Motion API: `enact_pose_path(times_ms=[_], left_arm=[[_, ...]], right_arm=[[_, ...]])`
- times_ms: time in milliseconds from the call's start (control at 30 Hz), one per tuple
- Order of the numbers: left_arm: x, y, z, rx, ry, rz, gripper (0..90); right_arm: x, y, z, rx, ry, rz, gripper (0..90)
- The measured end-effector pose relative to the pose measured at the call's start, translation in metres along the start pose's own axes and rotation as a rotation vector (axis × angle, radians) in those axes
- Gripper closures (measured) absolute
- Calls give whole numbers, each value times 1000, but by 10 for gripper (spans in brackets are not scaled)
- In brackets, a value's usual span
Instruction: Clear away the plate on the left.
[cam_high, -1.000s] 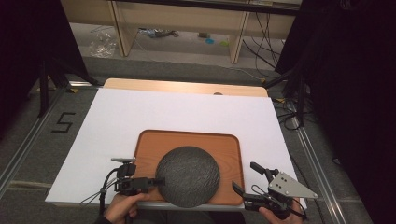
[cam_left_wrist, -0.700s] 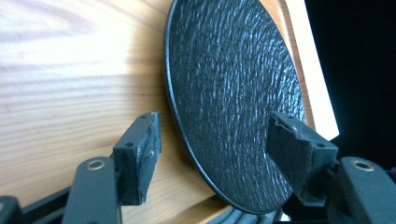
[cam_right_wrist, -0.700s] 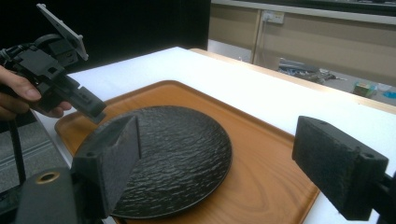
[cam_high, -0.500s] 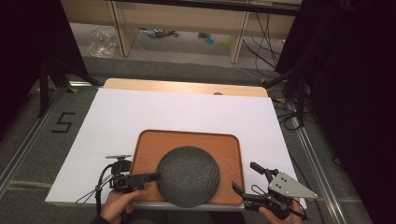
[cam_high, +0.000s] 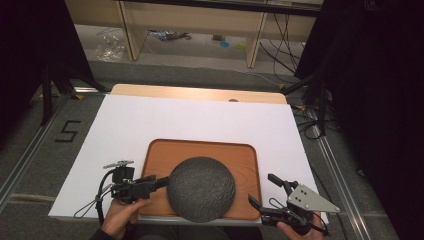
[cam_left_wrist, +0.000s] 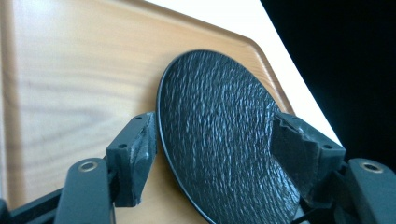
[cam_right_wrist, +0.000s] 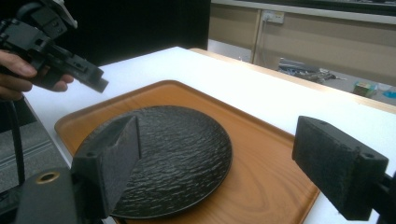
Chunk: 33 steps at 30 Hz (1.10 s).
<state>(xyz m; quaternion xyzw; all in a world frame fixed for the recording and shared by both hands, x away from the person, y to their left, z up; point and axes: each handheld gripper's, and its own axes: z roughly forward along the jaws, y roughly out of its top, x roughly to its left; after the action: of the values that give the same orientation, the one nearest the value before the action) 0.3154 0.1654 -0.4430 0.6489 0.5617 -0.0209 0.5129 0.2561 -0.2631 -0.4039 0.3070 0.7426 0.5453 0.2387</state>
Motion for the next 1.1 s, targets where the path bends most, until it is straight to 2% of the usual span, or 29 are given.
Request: enact_pose_path(times_ms=[67,100,133,167,233,400,433,567,733,800,900,933,967,1000,1033,1100], left_arm=[[-2,2,-2,-17,7,42,316],[-3,2,-4,-22,7,67,314],[-5,3,-5,-32,13,88,313],[-6,4,-6,-41,20,109,313],[-4,5,-9,-46,4,107,313],[-2,8,-16,-58,33,125,307],[-1,8,-17,-66,26,141,306],[-4,10,-24,-89,40,217,299],[-6,9,-31,-122,33,260,285],[-8,9,-34,-124,28,297,281],[-11,9,-38,-144,32,346,232],[-12,8,-39,-152,36,355,215],[-13,8,-40,-155,41,364,202],[-14,7,-41,-161,53,372,195],[-15,7,-43,-161,55,396,192],[-15,6,-45,-170,60,405,187]], right_arm=[[1,0,0,6,-9,9,165],[0,0,0,-8,-11,-4,165],[1,0,0,2,0,8,165],[0,0,0,-4,-2,-3,165],[0,0,0,-3,-2,3,165],[0,0,0,0,-1,4,165],[0,0,0,2,-1,3,165],[0,0,0,-1,0,0,165],[1,0,-1,13,-5,13,165],[0,0,0,1,-3,-5,165],[1,0,0,0,-4,-5,165],[1,0,-1,11,-6,7,165],[0,0,0,-1,-12,-10,165],[1,0,0,-5,-14,-7,165],[2,0,0,3,-8,8,165],[1,0,0,-11,-16,-6,166]])
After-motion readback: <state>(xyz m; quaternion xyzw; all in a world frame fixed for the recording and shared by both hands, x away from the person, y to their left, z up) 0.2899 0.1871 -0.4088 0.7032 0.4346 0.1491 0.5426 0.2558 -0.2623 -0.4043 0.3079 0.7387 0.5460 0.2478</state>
